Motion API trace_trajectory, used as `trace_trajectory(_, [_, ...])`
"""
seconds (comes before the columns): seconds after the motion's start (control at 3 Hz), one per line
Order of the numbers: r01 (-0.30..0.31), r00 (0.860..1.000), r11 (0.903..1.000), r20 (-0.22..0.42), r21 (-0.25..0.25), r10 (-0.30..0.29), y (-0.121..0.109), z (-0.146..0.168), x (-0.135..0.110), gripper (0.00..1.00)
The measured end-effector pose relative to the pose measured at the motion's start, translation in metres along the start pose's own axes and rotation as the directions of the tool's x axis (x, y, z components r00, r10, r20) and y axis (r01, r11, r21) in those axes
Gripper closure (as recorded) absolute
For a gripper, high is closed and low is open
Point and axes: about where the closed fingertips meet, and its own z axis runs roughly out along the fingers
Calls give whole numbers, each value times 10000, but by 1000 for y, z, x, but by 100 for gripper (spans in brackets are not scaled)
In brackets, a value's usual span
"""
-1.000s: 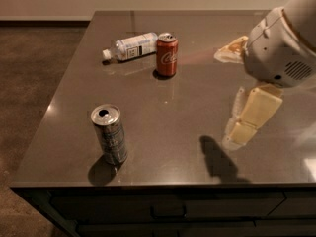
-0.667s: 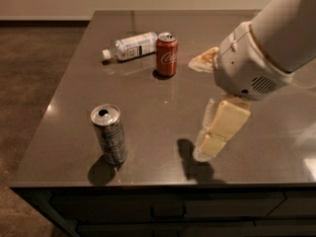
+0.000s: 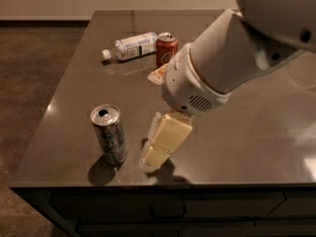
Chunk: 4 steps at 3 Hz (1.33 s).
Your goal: Move redbull can near coke can
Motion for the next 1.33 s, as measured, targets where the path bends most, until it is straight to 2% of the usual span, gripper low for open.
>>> trace_trajectory(0.67, [-588, 9948, 9972, 811, -466, 624, 12, 40, -35, 0])
trace_trajectory(1.33, [-766, 9851, 9943, 1487, -735, 869, 15, 65, -49, 0])
